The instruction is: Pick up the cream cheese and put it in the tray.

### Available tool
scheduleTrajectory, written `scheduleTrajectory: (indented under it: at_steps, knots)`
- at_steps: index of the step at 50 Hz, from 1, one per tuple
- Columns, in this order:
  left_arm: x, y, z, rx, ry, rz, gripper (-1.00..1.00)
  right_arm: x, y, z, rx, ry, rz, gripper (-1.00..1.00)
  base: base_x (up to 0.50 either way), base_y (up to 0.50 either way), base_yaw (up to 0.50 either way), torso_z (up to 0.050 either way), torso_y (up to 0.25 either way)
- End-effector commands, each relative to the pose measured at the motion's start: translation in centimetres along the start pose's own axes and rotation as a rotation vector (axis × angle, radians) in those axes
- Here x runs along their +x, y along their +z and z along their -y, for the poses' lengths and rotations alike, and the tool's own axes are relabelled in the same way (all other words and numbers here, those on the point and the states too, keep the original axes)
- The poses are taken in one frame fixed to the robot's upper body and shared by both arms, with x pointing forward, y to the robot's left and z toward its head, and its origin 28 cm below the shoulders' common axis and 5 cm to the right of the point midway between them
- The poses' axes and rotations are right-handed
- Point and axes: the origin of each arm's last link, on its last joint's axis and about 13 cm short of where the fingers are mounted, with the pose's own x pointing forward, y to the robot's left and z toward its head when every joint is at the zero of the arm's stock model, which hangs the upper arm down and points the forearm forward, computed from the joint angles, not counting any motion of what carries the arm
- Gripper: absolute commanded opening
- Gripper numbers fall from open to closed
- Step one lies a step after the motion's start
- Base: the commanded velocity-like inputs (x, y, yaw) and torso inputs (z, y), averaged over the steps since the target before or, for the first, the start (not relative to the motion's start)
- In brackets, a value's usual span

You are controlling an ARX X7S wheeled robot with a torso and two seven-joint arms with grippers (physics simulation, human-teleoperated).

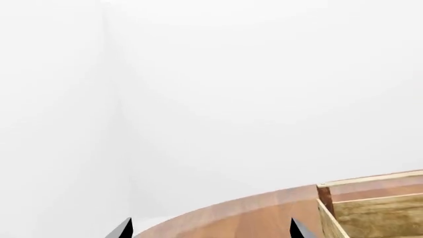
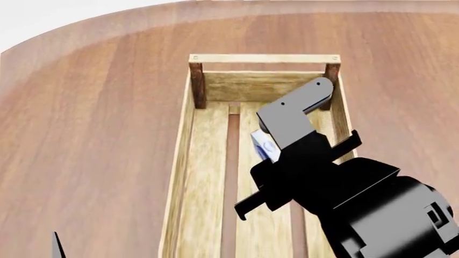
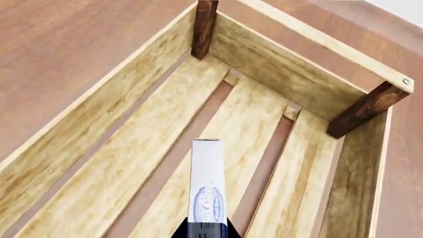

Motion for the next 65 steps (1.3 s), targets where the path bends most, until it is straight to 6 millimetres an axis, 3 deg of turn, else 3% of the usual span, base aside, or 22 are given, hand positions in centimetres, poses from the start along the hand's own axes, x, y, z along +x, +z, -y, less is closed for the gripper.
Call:
scheduleTrajectory:
  at_steps: [1,65]
  knots:
    - [0.02,0.0,0.0,-0.001,0.002,0.0,1.0,-0.02,0.21,0.09,-0.01,-0.009,0.014,-1.0,0.0,0.0,0.0,0.0,-0.111]
    - [-0.04,-0.1,0.07,0.014,0.003,0.006,1.0,0.58,0.03,-0.34,-0.017,0.014,0.017,-1.0,0.0,0.0,0.0,0.0,-0.083]
